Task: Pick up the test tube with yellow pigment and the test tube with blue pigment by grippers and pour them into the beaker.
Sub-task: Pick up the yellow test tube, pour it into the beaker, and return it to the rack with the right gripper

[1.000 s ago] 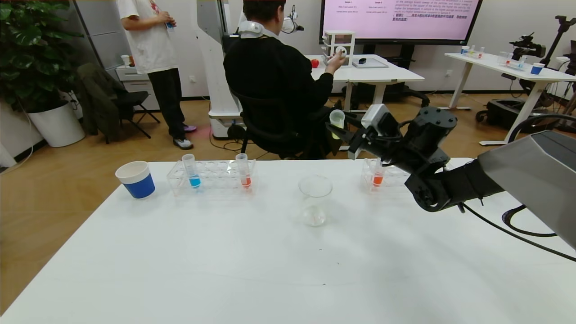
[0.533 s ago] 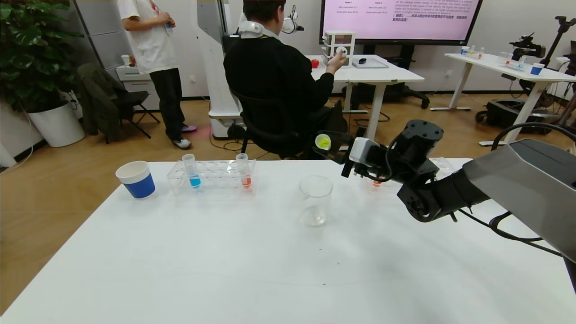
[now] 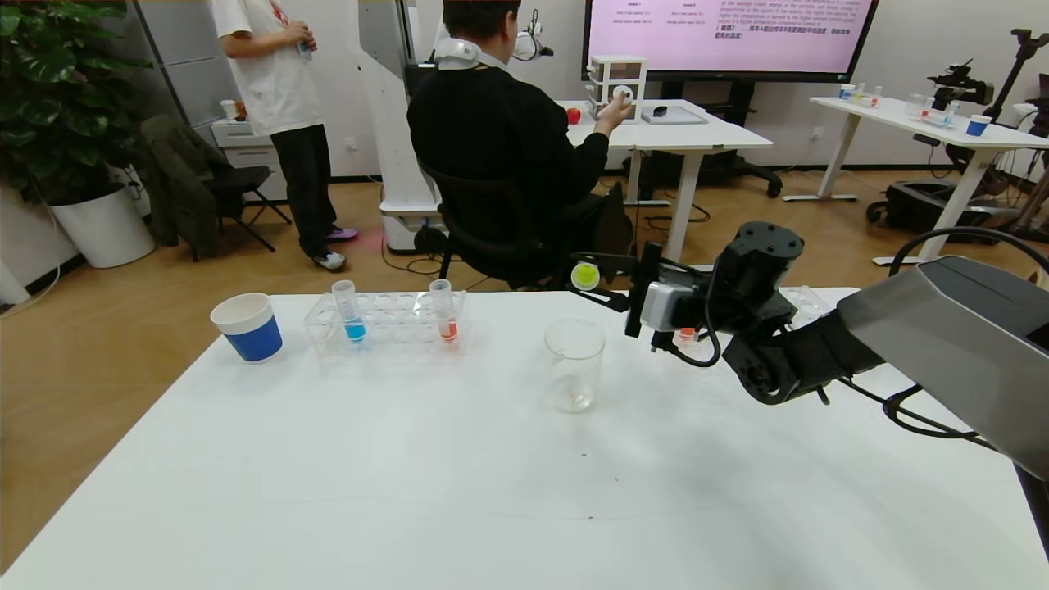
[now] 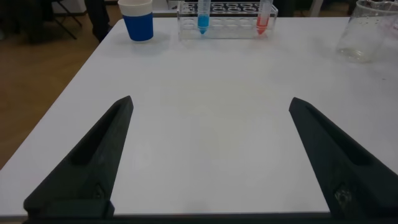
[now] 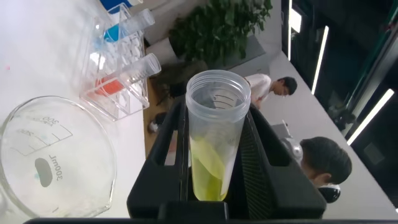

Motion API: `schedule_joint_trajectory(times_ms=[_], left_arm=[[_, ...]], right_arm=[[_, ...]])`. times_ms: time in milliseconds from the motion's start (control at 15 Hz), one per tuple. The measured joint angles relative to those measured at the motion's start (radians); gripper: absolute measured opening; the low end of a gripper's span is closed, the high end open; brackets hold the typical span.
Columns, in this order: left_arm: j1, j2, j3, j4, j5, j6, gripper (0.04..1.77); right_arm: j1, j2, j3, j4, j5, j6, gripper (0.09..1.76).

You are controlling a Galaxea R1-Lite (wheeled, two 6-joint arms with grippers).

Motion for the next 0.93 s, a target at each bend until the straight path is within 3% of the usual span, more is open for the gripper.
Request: schedule_joint_trajectory(times_ms=[933], left_arm=[[0.000,0.000,0.000,0.000,0.000,0.000,1.75]], right_arm=[[-0.009,0.151,-0.208,0.001,0.010,-0.199,0.51]])
